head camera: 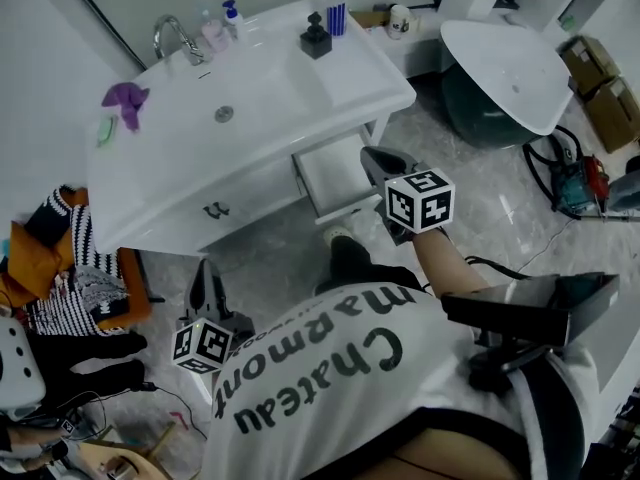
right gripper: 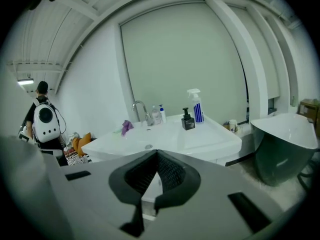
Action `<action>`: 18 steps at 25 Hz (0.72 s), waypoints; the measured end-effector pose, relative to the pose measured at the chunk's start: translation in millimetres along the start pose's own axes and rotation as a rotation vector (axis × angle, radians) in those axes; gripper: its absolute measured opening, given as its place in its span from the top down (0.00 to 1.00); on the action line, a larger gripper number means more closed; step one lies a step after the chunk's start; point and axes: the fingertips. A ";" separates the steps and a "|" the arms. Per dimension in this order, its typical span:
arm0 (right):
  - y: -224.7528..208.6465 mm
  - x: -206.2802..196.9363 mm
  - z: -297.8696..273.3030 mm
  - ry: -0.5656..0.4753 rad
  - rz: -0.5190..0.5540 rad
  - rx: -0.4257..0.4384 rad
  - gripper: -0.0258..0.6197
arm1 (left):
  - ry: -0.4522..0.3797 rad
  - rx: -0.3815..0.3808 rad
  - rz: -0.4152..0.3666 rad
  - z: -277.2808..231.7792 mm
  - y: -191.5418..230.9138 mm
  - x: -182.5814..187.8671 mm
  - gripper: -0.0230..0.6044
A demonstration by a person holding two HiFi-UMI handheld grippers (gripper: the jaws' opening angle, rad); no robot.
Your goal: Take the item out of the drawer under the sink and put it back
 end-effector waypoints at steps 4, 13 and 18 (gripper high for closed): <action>-5.8 1.6 0.5 -0.009 -0.004 -0.020 0.94 | -0.014 0.003 -0.009 1.4 4.9 5.1 0.95; -3.7 1.3 -3.7 0.002 0.038 -0.017 0.94 | -0.001 0.014 -0.004 2.2 10.4 0.1 0.95; -6.0 3.1 -1.1 0.001 0.043 -0.027 0.94 | 0.009 0.024 0.000 3.3 15.8 -2.2 0.95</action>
Point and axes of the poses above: the fingertips, and each gripper's own axes: z backward along the fingers, y to its left, x out of its top, and after that the axes turned 8 degrees about -z, right-handed
